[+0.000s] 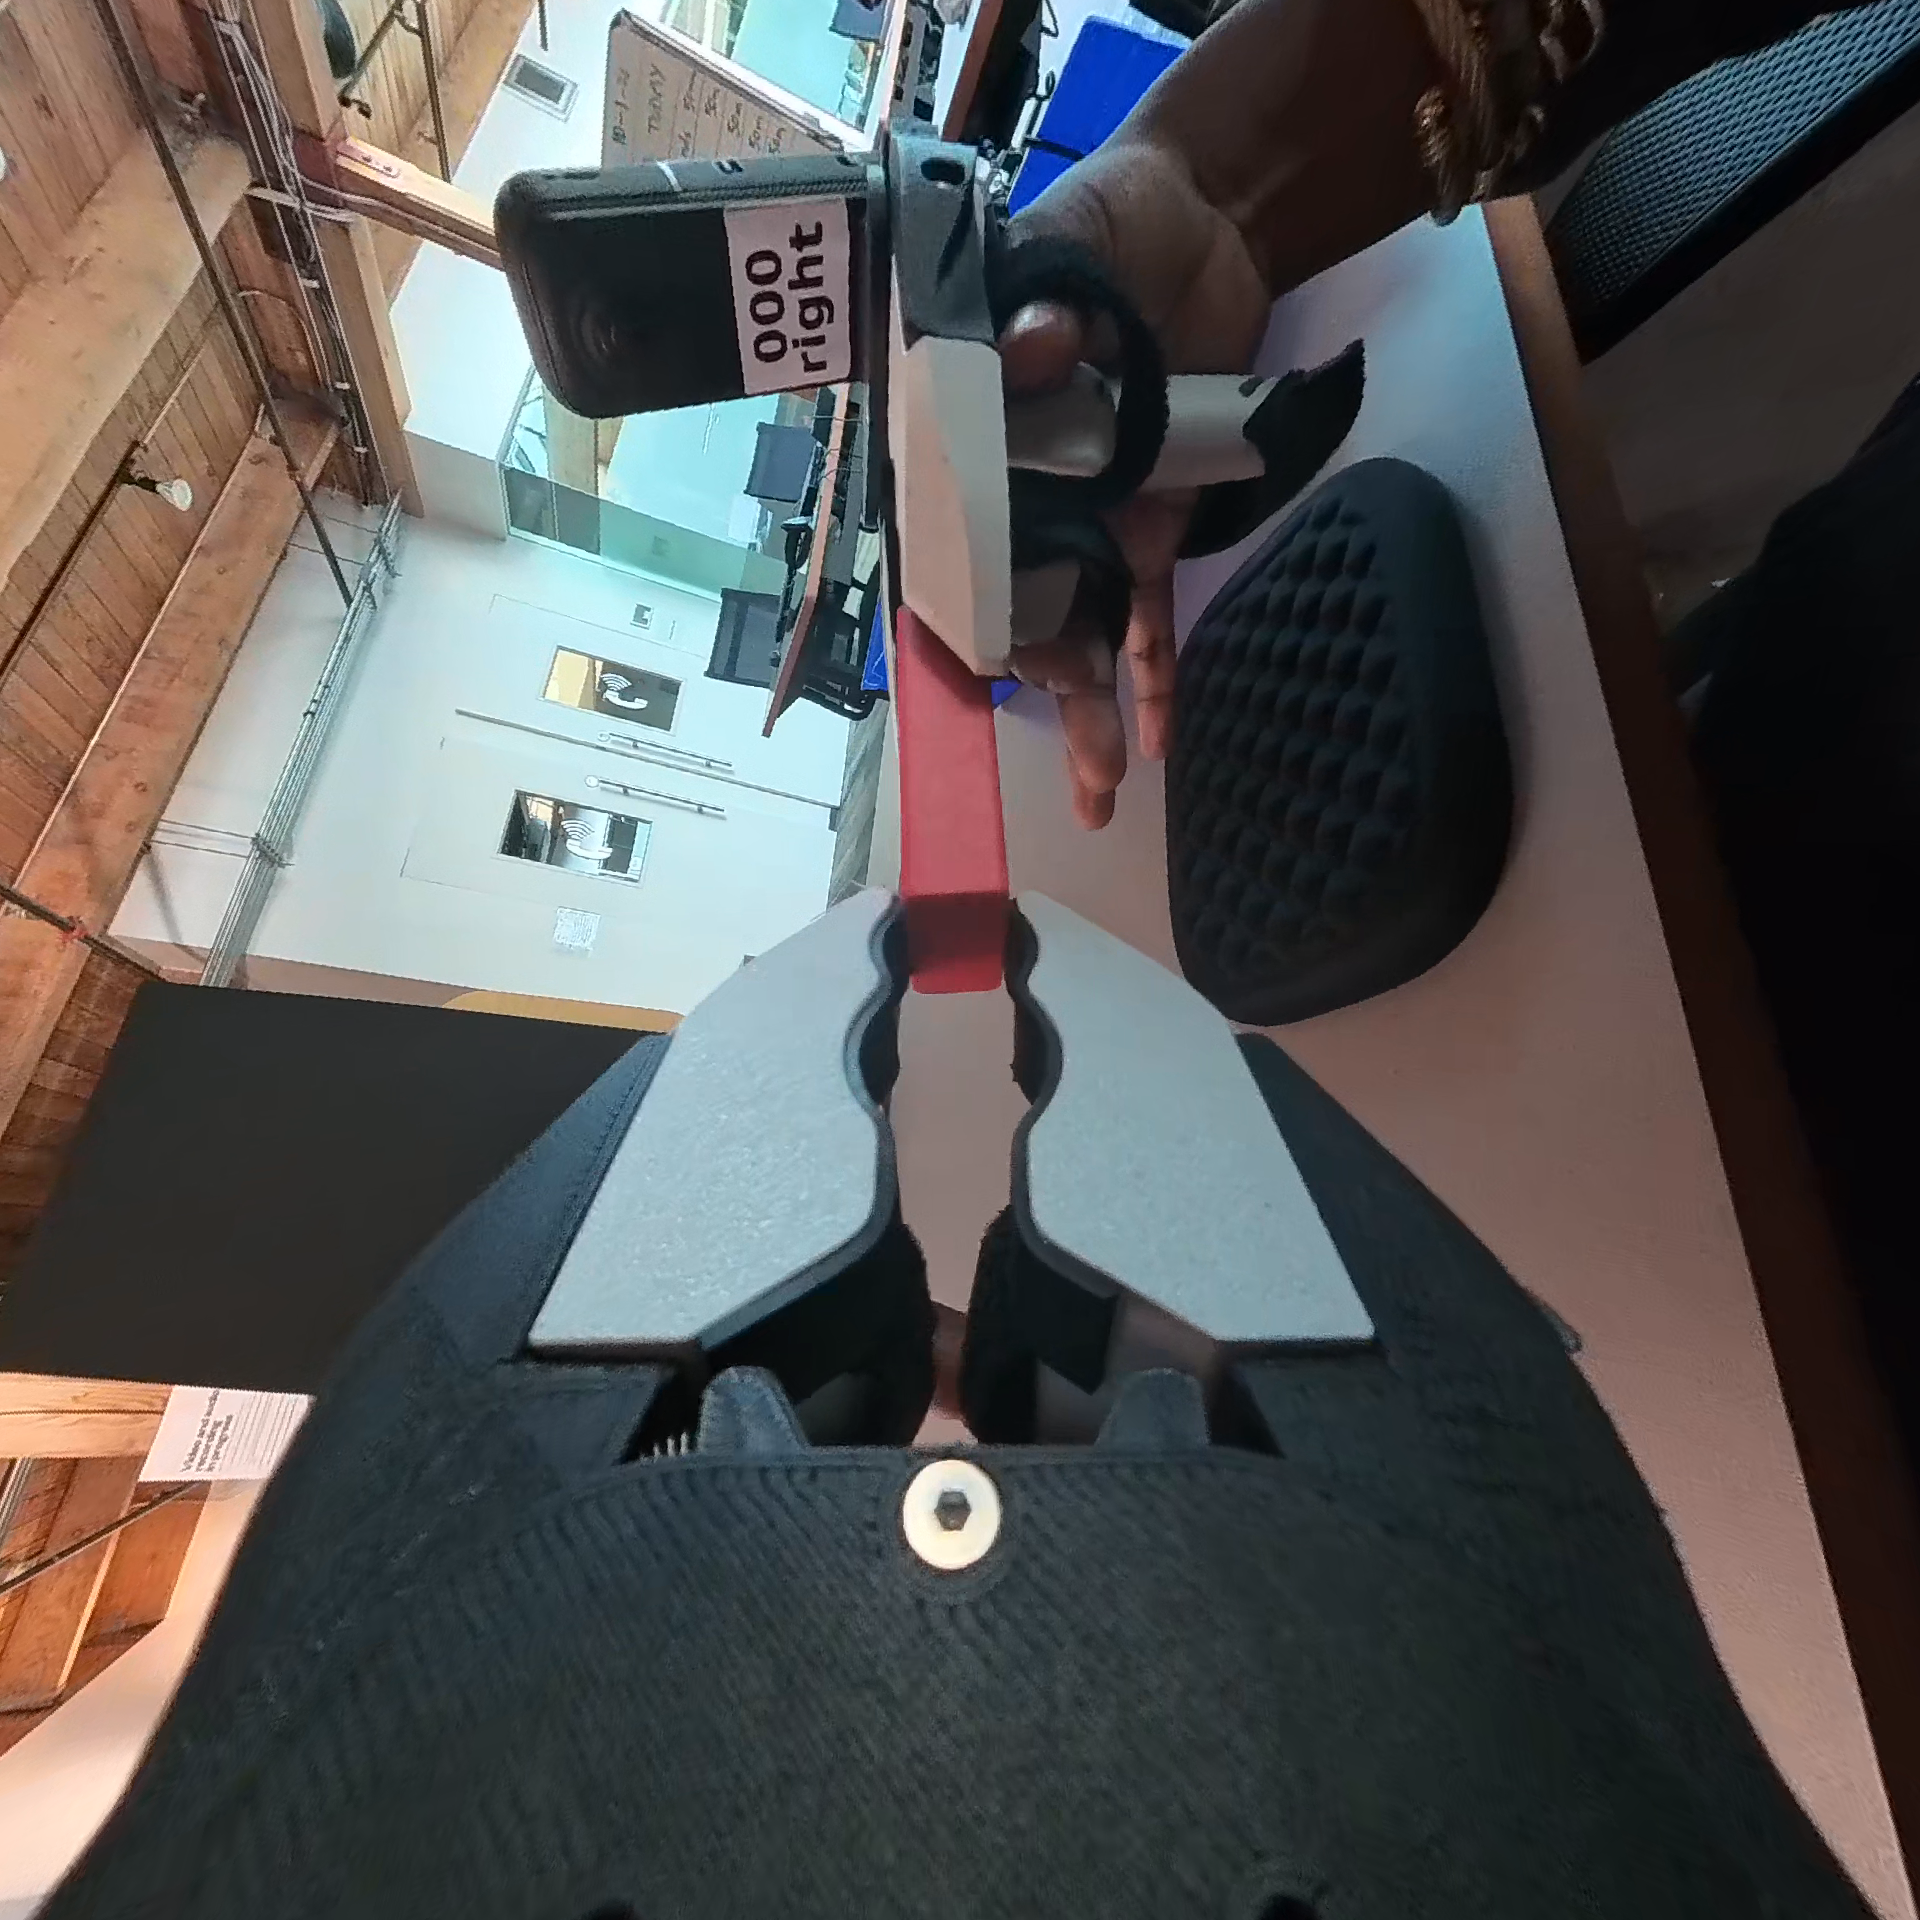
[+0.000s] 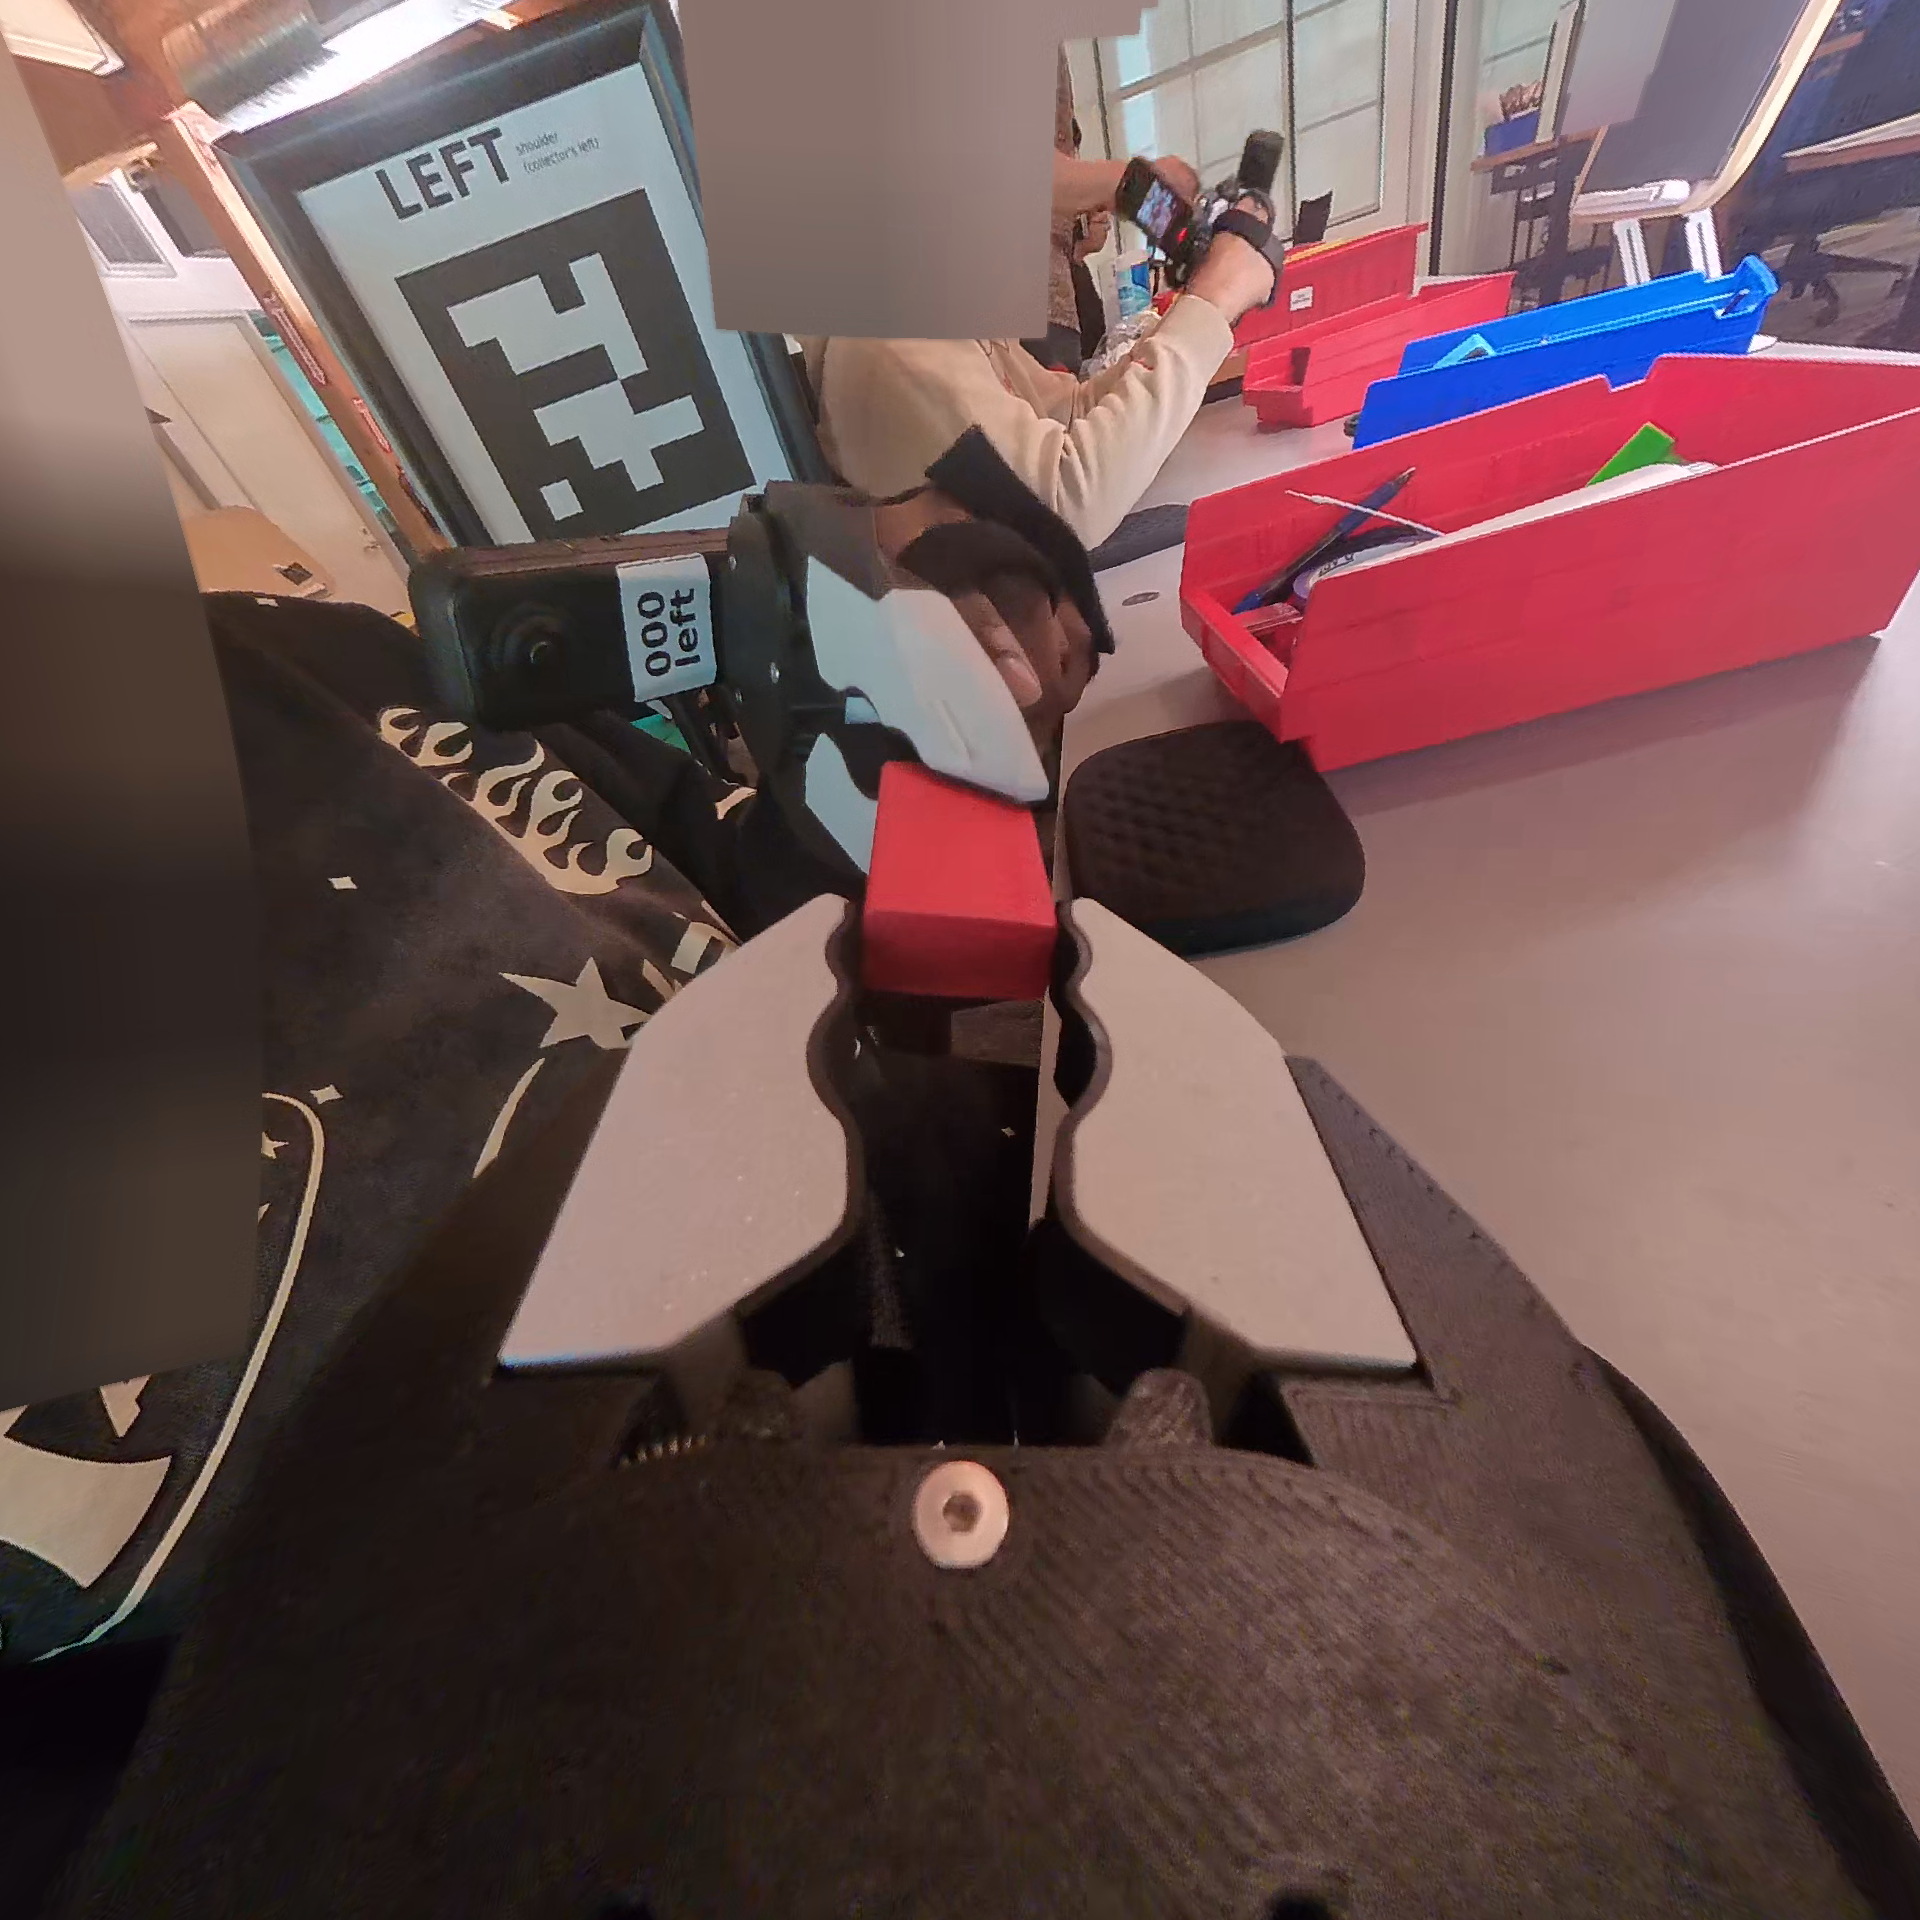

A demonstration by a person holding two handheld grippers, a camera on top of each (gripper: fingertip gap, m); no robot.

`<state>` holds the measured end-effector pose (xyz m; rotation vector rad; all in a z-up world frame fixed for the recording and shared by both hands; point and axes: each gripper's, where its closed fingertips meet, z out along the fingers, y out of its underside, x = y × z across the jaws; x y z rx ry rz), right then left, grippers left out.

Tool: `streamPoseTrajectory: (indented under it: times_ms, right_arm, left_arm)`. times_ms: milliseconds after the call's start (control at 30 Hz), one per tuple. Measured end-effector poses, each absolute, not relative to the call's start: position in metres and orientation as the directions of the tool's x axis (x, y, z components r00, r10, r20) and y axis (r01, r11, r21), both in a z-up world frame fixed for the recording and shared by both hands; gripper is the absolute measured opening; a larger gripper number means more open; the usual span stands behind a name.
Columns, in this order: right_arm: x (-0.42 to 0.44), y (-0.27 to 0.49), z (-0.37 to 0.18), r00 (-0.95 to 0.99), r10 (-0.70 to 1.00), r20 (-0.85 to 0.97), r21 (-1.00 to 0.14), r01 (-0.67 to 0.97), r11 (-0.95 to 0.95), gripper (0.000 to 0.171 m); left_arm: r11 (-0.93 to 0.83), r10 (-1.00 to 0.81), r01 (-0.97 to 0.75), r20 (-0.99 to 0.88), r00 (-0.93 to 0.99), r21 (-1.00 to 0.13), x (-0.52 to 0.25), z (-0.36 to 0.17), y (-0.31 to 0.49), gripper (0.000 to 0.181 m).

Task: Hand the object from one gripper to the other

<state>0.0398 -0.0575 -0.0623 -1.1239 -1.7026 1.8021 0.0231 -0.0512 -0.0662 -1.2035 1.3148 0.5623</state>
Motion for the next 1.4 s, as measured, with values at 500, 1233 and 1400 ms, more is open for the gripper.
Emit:
streamPoseTrajectory:
  times_ms: [500, 1233, 1400]
  right_arm:
    - [0.035, -0.052, -0.054, -0.546, 0.837, -0.043, -0.999, 0.021, -0.038, 0.039]
    - [0.042, -0.071, -0.051, -0.308, 0.692, 0.653, -0.757, -0.277, 0.591, 0.019]
    - [0.042, -0.069, -0.058, -0.387, 0.733, 0.559, -0.827, -0.195, 0.528, 0.017]
  left_arm:
    - [0.317, -0.344, -0.873, -0.903, 0.258, -0.371, 0.02, -0.07, -0.051, 0.016]
    - [0.379, -0.626, -0.587, -0.665, 0.406, -0.716, 0.035, -0.065, -0.07, 0.016]
    - [0.354, -0.629, -0.605, -0.66, 0.411, -0.713, 0.033, -0.069, -0.066, 0.018]
